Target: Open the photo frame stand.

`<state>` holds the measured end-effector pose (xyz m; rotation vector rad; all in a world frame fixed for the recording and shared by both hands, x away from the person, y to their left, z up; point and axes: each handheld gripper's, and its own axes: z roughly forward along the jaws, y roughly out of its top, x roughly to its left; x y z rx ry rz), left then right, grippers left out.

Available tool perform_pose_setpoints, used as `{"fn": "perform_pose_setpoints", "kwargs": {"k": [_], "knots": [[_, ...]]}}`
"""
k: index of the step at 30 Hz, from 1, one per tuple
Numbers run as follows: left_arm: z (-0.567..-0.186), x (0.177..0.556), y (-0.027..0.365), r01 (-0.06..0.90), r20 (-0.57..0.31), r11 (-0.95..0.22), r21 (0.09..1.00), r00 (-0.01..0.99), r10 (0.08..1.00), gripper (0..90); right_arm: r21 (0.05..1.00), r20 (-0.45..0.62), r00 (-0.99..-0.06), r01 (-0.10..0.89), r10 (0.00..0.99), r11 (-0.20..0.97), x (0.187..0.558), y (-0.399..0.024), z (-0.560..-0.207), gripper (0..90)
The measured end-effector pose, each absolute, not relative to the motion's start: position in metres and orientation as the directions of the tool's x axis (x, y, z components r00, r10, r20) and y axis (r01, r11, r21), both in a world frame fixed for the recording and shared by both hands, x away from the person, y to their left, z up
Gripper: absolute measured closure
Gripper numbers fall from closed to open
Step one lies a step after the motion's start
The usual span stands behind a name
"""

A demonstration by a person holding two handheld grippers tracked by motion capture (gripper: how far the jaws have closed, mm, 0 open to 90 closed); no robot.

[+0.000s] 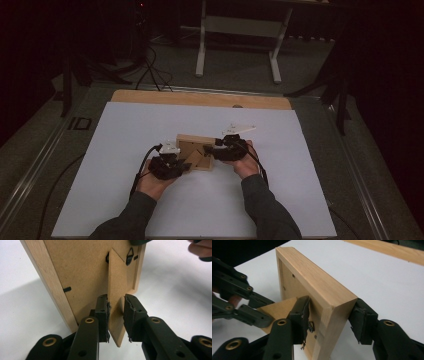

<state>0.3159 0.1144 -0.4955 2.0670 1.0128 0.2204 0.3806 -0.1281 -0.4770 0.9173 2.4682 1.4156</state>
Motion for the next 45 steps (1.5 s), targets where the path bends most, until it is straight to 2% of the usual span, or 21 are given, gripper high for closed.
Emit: {"fn": "perform_pose_setpoints", "kwargs": {"k": [16,29,45], "knots": [[-0.502,0.331,0.111,0.596,-0.129,-0.363,0.717,0.624,0.771,73.9,0.839,0.107,-0.797,0.393,0.595,0.376,0.380,-0.122,-0.471,52.8],[-0.503,0.334,0.111,0.569,-0.070,-0.402,0.717,0.632,0.772,73.3,0.840,0.070,-0.799,0.370,0.597,0.397,0.378,-0.116,-0.471,51.8],[-0.505,0.332,0.114,0.580,-0.098,-0.386,0.717,0.632,0.769,71.9,0.841,0.057,-0.809,0.355,0.586,0.408,0.372,-0.115,-0.472,50.9]]}}
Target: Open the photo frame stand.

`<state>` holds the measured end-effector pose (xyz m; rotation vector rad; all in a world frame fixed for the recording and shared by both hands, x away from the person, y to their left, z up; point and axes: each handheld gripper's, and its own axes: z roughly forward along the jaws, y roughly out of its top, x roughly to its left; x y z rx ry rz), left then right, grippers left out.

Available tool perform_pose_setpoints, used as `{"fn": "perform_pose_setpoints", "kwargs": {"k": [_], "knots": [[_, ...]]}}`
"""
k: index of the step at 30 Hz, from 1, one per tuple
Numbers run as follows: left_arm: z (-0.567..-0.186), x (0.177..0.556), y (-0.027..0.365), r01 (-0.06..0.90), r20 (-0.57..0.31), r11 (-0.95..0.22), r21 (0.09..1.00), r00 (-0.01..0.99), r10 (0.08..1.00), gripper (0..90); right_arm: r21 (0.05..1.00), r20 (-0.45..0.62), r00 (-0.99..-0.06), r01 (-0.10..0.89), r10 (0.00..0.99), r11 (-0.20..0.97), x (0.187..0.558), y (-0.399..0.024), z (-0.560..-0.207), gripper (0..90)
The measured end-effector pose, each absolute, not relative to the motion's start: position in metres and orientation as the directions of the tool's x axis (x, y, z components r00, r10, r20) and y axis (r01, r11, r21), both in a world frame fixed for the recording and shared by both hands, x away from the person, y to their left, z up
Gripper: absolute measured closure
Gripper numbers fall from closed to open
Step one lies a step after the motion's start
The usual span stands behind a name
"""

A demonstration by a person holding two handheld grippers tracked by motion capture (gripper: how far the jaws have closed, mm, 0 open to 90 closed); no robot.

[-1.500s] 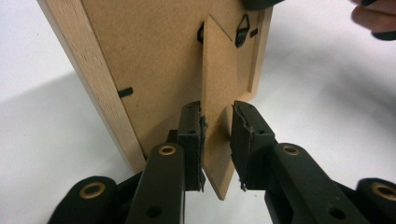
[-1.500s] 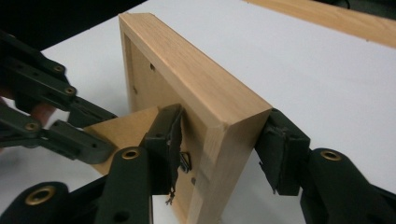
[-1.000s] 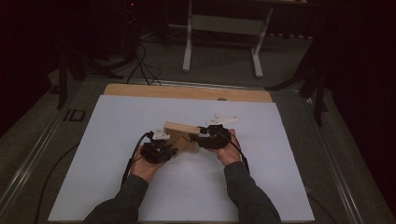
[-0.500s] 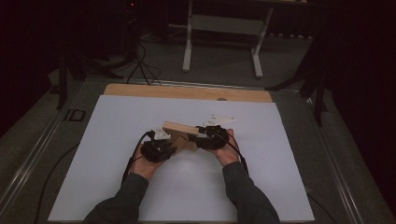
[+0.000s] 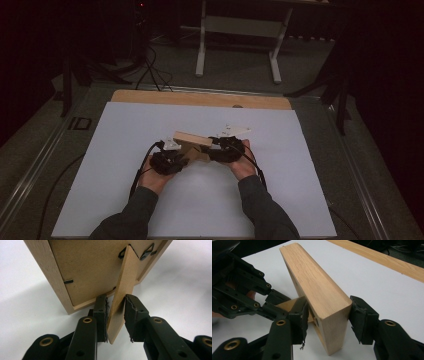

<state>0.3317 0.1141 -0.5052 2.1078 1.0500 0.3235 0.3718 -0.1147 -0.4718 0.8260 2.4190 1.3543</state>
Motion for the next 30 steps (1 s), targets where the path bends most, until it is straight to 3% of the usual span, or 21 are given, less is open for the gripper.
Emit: {"fn": "perform_pose_setpoints", "kwargs": {"k": [10,30], "knots": [[-0.511,0.330,0.124,0.619,-0.214,-0.312,0.721,0.626,0.750,68.3,0.834,0.056,-0.825,0.348,0.562,0.428,0.366,-0.111,-0.474,49.1],[-0.515,0.315,0.136,0.623,-0.242,-0.301,0.722,0.635,0.734,63.7,0.800,0.039,-0.850,0.342,0.526,0.493,0.353,-0.105,-0.477,38.6]]}}
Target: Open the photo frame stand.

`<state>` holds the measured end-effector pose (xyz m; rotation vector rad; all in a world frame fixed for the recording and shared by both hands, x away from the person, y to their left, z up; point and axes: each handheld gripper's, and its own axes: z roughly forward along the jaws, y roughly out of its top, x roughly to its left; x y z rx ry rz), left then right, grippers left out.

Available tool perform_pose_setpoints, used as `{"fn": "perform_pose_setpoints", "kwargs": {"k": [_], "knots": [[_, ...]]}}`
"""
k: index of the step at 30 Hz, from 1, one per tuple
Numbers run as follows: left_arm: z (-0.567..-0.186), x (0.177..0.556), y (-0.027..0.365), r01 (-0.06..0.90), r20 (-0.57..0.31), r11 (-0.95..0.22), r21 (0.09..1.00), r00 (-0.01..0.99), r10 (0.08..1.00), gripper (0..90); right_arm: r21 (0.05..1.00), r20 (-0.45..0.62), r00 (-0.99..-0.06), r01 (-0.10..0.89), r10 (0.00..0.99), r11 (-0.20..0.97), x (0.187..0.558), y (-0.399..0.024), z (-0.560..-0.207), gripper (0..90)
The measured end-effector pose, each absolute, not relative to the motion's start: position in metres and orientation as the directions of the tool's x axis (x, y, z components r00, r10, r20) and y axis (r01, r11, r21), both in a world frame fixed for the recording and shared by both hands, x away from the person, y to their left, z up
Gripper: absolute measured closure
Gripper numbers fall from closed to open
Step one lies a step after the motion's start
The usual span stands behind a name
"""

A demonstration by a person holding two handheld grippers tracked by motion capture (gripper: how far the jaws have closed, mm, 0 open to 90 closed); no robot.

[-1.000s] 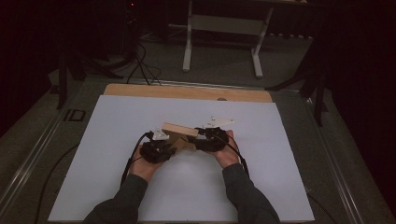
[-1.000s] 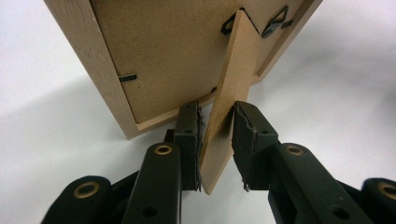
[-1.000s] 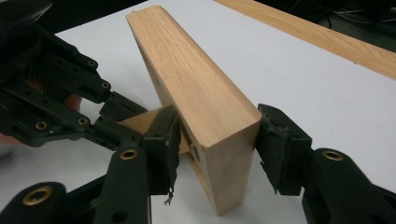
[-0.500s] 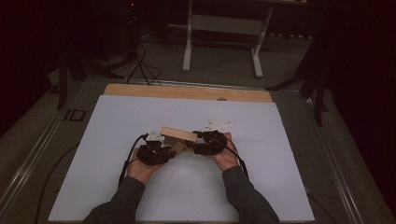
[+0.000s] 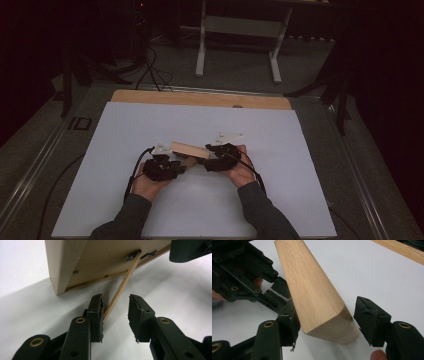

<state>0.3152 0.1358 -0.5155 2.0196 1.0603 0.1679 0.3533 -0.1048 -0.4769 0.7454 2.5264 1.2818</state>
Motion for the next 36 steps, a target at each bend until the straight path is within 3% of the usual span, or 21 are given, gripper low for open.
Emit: {"fn": "perform_pose_setpoints", "kwargs": {"k": [27,36], "knots": [[-0.504,0.295,0.158,0.579,-0.196,-0.261,0.773,0.609,0.768,57.7,0.802,0.078,-0.800,0.405,0.594,0.439,0.337,-0.140,-0.485,29.0],[-0.497,0.293,0.164,0.560,-0.173,-0.241,0.793,0.586,0.791,55.6,0.804,0.108,-0.802,0.418,0.587,0.422,0.337,-0.147,-0.484,19.2]]}}
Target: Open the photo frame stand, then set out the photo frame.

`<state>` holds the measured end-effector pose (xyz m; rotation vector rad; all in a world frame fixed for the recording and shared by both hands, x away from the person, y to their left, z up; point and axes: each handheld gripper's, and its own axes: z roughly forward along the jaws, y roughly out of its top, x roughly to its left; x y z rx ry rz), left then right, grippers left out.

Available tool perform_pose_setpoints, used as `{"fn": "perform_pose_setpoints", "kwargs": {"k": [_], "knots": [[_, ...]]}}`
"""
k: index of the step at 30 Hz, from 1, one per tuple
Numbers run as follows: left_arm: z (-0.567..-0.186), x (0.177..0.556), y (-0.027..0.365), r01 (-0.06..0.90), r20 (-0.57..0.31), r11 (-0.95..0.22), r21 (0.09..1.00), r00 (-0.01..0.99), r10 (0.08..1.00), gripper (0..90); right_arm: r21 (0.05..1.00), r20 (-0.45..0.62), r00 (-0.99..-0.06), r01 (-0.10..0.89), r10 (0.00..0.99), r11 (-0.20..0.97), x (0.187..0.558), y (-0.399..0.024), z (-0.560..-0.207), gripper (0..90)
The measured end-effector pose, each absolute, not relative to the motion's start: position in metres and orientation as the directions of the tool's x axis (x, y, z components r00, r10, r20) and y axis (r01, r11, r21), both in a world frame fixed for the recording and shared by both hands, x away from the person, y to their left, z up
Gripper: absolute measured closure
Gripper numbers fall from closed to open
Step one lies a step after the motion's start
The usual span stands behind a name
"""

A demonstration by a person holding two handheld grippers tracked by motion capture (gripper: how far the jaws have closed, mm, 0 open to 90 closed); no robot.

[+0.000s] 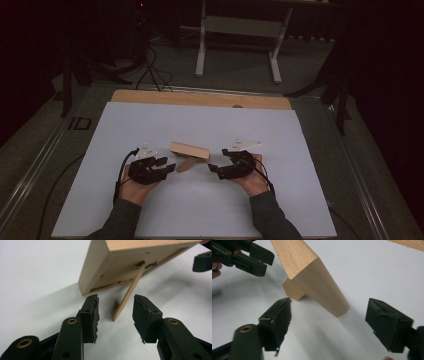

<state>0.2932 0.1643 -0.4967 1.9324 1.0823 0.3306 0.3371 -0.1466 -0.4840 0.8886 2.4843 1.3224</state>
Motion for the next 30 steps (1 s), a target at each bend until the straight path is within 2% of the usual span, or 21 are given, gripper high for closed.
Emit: {"fn": "perform_pose_setpoints", "kwargs": {"k": [8,18,25,26,30], "knots": [[-0.495,0.294,0.170,0.562,-0.181,-0.211,0.800,0.561,0.808,55.5,0.802,0.110,-0.799,0.422,0.591,0.422,0.339,-0.151,-0.484,14.0],[-0.493,0.294,0.169,0.560,-0.176,-0.216,0.800,0.562,0.808,62.8,0.805,0.106,-0.779,0.432,0.618,0.406,0.343,-0.158,-0.482,15.5],[-0.492,0.294,0.166,0.556,-0.160,-0.232,0.798,0.567,0.808,65.7,0.825,0.092,-0.757,0.422,0.647,0.376,0.343,-0.161,-0.478,22.6],[-0.493,0.295,0.165,0.555,-0.158,-0.237,0.798,0.571,0.805,66.3,0.831,0.084,-0.743,0.420,0.664,0.365,0.343,-0.162,-0.477,27.8],[-0.493,0.296,0.164,0.554,-0.156,-0.239,0.798,0.572,0.805,68.7,0.838,0.080,-0.731,0.418,0.678,0.351,0.341,-0.163,-0.477,36.1]]}}
